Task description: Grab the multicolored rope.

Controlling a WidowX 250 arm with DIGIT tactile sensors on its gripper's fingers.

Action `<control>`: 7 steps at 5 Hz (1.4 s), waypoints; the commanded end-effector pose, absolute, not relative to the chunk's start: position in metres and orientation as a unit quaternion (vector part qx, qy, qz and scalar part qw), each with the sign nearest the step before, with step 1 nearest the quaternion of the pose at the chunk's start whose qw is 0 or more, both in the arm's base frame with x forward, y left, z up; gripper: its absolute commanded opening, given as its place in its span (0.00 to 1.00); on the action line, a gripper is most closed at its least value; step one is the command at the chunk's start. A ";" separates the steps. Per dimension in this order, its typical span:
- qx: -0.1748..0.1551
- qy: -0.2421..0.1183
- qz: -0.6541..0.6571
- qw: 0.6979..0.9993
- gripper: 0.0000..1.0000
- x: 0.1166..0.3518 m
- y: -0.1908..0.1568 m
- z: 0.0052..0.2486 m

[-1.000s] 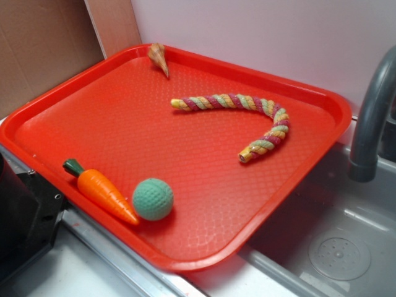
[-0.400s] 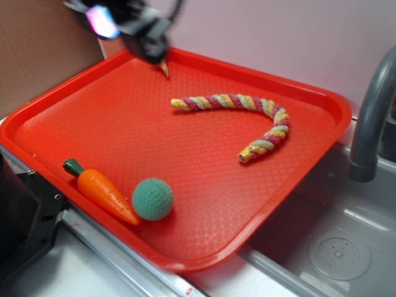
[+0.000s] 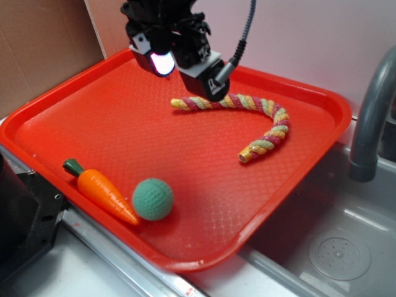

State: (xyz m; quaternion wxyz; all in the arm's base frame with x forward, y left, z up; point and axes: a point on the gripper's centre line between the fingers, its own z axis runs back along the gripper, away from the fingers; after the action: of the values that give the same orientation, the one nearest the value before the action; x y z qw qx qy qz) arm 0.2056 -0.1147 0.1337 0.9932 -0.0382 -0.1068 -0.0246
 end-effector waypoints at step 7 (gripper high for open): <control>-0.014 -0.066 -0.108 0.992 0.00 0.262 -0.149 0.036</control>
State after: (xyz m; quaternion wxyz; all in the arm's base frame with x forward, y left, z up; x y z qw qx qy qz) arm 0.2562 -0.1435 0.0221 0.9928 -0.0060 -0.0461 -0.1106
